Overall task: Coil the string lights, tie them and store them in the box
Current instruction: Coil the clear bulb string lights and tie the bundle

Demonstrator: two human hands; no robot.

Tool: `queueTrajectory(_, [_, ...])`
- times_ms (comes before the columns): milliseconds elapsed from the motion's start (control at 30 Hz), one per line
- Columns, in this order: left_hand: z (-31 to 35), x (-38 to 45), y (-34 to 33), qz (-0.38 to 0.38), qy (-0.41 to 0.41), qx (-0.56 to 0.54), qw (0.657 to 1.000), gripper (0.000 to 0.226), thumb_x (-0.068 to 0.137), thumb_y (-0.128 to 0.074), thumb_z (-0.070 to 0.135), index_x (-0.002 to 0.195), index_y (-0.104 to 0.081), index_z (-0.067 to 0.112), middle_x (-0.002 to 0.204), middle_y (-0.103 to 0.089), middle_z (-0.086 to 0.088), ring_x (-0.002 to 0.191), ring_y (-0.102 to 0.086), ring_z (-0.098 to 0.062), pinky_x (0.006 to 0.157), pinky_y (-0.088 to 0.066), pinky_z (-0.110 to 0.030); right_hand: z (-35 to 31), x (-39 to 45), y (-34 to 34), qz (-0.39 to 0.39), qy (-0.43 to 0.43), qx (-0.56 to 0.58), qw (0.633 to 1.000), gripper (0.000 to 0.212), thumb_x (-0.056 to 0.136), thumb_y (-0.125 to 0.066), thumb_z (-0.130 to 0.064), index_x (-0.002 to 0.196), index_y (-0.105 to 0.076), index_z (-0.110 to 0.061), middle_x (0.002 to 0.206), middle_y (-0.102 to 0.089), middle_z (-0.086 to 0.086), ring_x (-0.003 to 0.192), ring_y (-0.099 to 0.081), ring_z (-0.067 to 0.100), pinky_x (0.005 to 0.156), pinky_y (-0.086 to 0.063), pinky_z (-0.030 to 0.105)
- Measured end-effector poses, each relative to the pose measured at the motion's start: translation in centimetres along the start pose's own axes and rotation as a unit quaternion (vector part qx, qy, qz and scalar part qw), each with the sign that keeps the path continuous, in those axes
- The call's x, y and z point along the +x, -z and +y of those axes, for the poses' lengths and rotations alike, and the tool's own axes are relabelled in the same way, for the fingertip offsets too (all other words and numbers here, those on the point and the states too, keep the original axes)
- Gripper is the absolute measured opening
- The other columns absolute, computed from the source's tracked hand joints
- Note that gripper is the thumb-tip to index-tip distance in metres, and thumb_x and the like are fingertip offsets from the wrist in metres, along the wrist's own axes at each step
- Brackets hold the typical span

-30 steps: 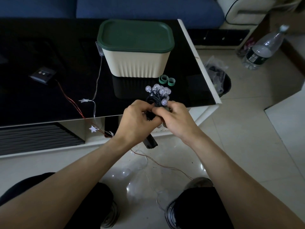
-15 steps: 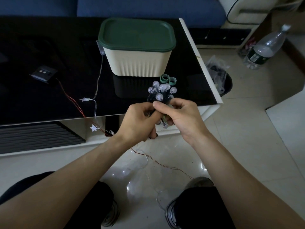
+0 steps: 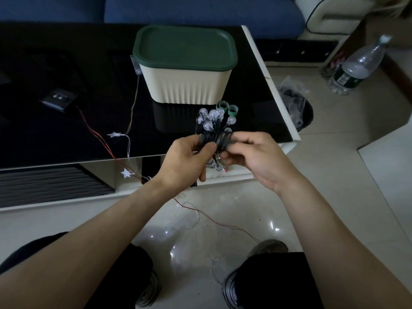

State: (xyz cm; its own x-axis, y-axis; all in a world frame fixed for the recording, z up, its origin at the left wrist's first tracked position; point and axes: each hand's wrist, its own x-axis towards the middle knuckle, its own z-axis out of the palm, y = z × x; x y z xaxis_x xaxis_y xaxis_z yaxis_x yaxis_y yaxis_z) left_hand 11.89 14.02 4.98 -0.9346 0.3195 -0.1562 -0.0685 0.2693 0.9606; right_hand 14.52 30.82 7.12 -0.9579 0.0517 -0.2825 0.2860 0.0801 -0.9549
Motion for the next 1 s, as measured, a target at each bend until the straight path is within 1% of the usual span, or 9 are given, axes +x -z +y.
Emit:
queueTrajectory(100, [0.0,0.0,0.0,-0.008,0.003,-0.005,1.0,0.016,0.099,-0.056,0.025,0.087,-0.066,0.019,0.046,-0.054,-0.003,0.039,-0.05,-0.021,0.039,-0.035,-0.024,0.3,-0.1,-0.2,0.04,0.01,-0.018,0.999,0.018,0.091,-0.065,0.002,0.092,-0.079,-0.009,0.084,-0.074,0.019,0.075,-0.069,0.021,0.078,-0.059,0.038])
queueTrajectory(233, [0.4,-0.1,0.2,-0.029,-0.006,-0.014,0.999,0.017,0.098,-0.059,0.023,0.09,-0.067,0.01,0.055,-0.06,0.001,0.044,-0.06,-0.023,0.038,-0.037,-0.024,0.0,-0.3,-0.1,0.041,0.029,-0.016,0.999,0.013,0.091,-0.069,-0.003,0.087,-0.078,-0.013,0.079,-0.075,0.014,0.074,-0.072,0.02,0.073,-0.062,0.032])
queueTrajectory(433, [0.6,-0.7,-0.1,-0.051,-0.005,-0.016,0.999,0.022,0.098,-0.06,0.019,0.094,-0.067,-0.001,0.073,-0.067,-0.02,0.056,-0.071,-0.025,0.037,-0.038,-0.024,0.8,-0.4,-1.3,0.131,0.042,-0.057,0.989,0.02,0.086,-0.07,0.001,0.074,-0.075,-0.015,0.06,-0.07,0.002,0.058,-0.069,0.015,0.059,-0.06,0.03])
queueTrajectory(533, [0.5,-0.7,-0.2,-0.069,0.004,-0.009,0.998,0.026,0.1,-0.054,0.016,0.099,-0.063,-0.008,0.069,-0.068,-0.005,0.061,-0.073,-0.026,0.037,-0.039,-0.025,1.4,-0.6,-2.0,0.165,0.079,-0.142,0.973,0.012,0.086,-0.069,-0.006,0.08,-0.077,-0.014,0.063,-0.072,-0.002,0.06,-0.071,0.014,0.062,-0.062,0.039])
queueTrajectory(600, [0.3,-0.8,-0.3,-0.086,0.012,-0.02,0.996,0.026,0.102,-0.05,0.015,0.102,-0.061,-0.008,0.066,-0.065,0.005,0.064,-0.073,-0.028,0.037,-0.041,-0.026,1.4,-0.7,-2.2,0.166,0.101,-0.168,0.966,0.011,0.085,-0.068,-0.009,0.082,-0.078,-0.014,0.065,-0.072,-0.003,0.061,-0.071,0.014,0.063,-0.062,0.042])
queueTrajectory(667, [0.4,-0.7,-0.3,-0.096,0.022,-0.045,0.994,0.028,0.104,-0.045,0.014,0.102,-0.059,-0.01,0.067,-0.062,0.005,0.066,-0.073,-0.033,0.037,-0.041,-0.027,1.3,-0.7,-2.3,0.155,0.118,-0.181,0.964,0.012,0.084,-0.067,-0.011,0.082,-0.079,-0.014,0.066,-0.073,-0.004,0.063,-0.071,0.013,0.062,-0.061,0.043])
queueTrajectory(767, [0.6,-0.4,0.0,-0.095,0.038,-0.072,0.992,0.031,0.106,-0.039,0.013,0.104,-0.057,-0.012,0.075,-0.066,-0.005,0.067,-0.072,-0.038,0.04,-0.041,-0.03,1.2,-0.8,-2.1,0.141,0.115,-0.165,0.969,0.011,0.087,-0.07,-0.013,0.082,-0.08,-0.016,0.066,-0.073,-0.004,0.064,-0.072,0.015,0.064,-0.06,0.045])
queueTrajectory(900, [0.8,-0.2,0.6,-0.123,0.034,-0.091,0.988,0.032,0.105,-0.037,0.018,0.114,-0.061,-0.002,0.086,-0.073,-0.018,0.074,-0.067,-0.053,0.045,-0.042,-0.032,0.9,-0.9,-1.7,0.129,0.092,-0.088,0.983,0.008,0.088,-0.074,-0.009,0.085,-0.079,-0.015,0.067,-0.074,0.005,0.065,-0.074,0.023,0.061,-0.062,0.043])
queueTrajectory(1000, [1.0,-0.2,0.9,-0.131,0.019,-0.08,0.988,0.03,0.106,-0.041,0.014,0.106,-0.061,-0.008,0.083,-0.072,-0.011,0.077,-0.074,-0.038,0.04,-0.041,-0.029,0.8,-0.9,-1.4,0.117,0.069,-0.048,0.99,0.011,0.087,-0.076,-0.008,0.085,-0.077,-0.018,0.069,-0.075,0.004,0.068,-0.075,0.018,0.058,-0.06,0.032])
